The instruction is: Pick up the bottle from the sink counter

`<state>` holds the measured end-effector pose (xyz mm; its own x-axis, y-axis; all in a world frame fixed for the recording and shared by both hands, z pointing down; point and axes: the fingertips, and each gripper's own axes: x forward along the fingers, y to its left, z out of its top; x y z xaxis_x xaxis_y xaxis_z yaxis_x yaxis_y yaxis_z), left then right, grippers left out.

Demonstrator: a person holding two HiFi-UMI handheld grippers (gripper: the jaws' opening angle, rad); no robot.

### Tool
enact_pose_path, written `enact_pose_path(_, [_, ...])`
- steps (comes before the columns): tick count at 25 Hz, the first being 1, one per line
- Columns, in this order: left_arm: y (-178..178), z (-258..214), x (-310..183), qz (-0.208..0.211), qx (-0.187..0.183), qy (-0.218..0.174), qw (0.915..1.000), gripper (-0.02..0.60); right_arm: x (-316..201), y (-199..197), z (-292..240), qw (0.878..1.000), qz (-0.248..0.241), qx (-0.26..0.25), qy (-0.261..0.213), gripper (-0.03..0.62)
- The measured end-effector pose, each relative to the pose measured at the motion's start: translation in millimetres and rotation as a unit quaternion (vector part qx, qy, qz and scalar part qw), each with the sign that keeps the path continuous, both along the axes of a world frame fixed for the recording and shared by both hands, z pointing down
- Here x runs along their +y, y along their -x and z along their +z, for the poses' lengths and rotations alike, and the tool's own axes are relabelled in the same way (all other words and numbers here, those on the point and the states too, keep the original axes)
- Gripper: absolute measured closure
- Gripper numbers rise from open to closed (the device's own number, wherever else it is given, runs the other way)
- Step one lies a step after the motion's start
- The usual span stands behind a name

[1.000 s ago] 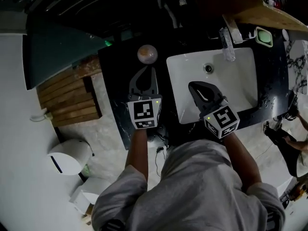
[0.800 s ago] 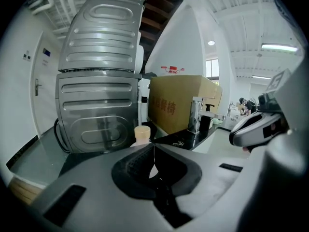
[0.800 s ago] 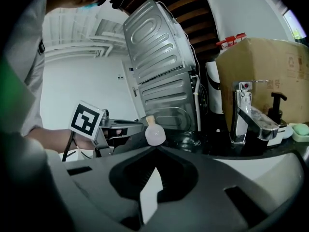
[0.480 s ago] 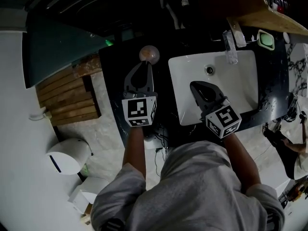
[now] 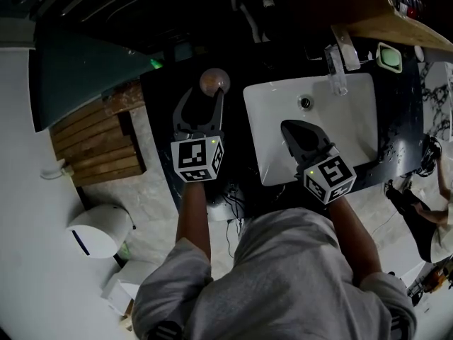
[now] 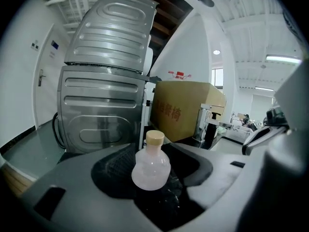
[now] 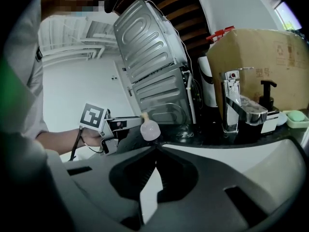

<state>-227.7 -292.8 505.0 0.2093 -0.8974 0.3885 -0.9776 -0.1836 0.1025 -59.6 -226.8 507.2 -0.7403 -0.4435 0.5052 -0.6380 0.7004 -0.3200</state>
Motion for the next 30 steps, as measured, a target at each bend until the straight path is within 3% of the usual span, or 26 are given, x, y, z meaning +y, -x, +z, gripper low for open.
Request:
enact_pose_path(7, [-1.7,-5.9,-17.2,0.007,-0.005,-0.043,0.9990,0.353,2.5,-5.3,5.3,1.000,0.006,0.001,0.008,0.585])
enact_pose_path(13, [1.4,-2.7,-27.3,0.001,0.009,-0.053,0.9986,0.353,-1.1,-13.6,6.1,1.000,0.015,0.003,0.009,0.585])
enact_pose_path(19, [-8.0,8.2,-32.0,0.020,0.008,-0.039,0.9990,0.353,-0.7,-17.4,9.7,1.000,0.020,0.000,0.019,0.585])
enact_pose_path(25, [-2.8,7.7,-36.9,-0.004,0.018,-0.056,0.9982,0.353,-2.9,-18.5,10.7,1.000,0.020,-0.001,0.023,0.585])
enact_pose_path(30, [-8.3,15.0,-42.3,0.009,-0.009,-0.053,0.9985,0.353,-8.2,-21.9,8.9,1.000,0.021,0.003,0.019,0.585])
